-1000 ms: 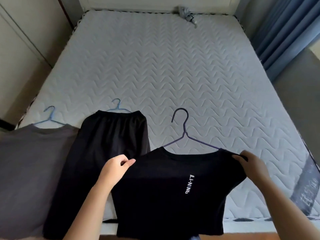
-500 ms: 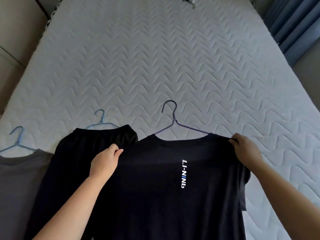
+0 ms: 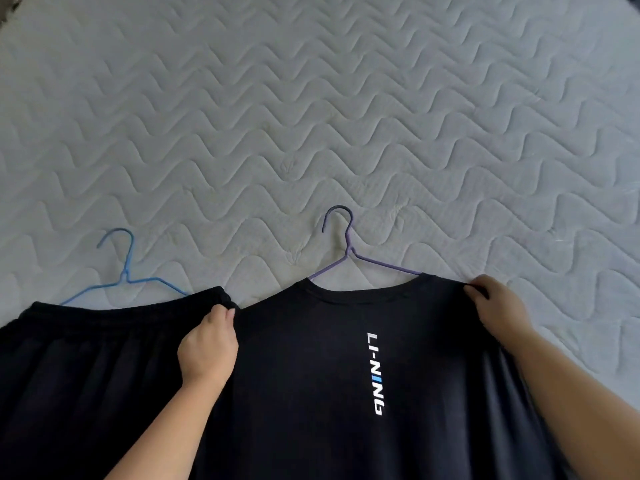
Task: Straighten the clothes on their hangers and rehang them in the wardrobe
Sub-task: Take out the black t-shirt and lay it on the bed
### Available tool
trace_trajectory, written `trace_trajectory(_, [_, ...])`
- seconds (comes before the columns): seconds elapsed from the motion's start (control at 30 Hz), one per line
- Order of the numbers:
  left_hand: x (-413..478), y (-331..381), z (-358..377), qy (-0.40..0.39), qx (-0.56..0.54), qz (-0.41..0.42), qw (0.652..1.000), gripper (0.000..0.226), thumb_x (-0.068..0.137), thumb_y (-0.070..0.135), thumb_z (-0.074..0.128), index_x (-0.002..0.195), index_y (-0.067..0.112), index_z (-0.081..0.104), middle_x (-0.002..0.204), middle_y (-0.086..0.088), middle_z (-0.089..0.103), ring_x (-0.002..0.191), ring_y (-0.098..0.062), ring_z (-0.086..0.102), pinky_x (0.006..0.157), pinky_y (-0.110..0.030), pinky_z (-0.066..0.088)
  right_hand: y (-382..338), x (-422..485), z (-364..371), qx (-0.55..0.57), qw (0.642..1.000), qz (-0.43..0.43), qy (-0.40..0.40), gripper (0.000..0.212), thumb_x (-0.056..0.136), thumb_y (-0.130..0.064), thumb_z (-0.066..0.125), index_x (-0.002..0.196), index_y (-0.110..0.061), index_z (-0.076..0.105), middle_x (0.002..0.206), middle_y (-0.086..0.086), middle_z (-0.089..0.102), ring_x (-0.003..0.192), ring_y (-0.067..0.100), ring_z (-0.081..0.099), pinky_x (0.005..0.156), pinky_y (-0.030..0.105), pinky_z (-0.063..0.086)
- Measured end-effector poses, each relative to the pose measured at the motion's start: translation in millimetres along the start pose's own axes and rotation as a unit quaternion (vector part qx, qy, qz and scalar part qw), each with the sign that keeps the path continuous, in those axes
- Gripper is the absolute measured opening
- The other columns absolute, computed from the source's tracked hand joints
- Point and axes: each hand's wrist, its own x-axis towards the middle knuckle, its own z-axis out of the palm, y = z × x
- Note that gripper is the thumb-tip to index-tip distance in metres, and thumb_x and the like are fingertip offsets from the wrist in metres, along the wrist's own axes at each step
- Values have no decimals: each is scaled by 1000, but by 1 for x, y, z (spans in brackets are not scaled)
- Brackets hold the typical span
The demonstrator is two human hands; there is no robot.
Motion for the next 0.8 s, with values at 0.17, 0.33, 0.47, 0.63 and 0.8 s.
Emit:
trace_trajectory(0.17, [-2,-6,17,103,-3,27,994,37,88,24,34,64,3,54,47,-9,53,32,-28,48,36,-18,31,8,1,6,15,999,-8,51,6,90,-27,52,86,-24,54,86,-1,56,84,18,49,73,31,34])
trace_trajectory(0.33, [-1,-5,9,52,3,40,998,37,89,26,31,67,4,51,49,-9,54,31,-27,49,33,-18,31,4,1,1,63,997,27,23,6,87,-25,58,87,-19,58,89,2,59,87,20,53,76,30,36])
trace_trajectory(0.47, [-1,1,-24,-59,52,27,996,26,96,30,37,104,9,49,83,-12,63,58,-28,63,40,-24,32,-2,-11,-16,150,986,77,8,14,84,-10,60,97,-14,58,94,11,62,83,25,55,67,29,40])
trace_trajectory(0.63, [-21,8,-94,-117,98,-44,987,39,94,35,36,125,12,41,117,-11,49,101,-28,55,69,-37,47,14,-51,-46,122,987,96,49,30,84,-3,47,109,-13,60,104,10,65,94,30,60,84,39,46])
trace_trajectory(0.8, [-112,1,-136,-127,-104,-131,978,24,93,29,39,105,15,55,106,-3,55,84,-24,58,64,-31,42,28,-139,-58,161,984,70,0,25,86,2,50,107,-5,61,93,12,63,88,27,58,78,27,40])
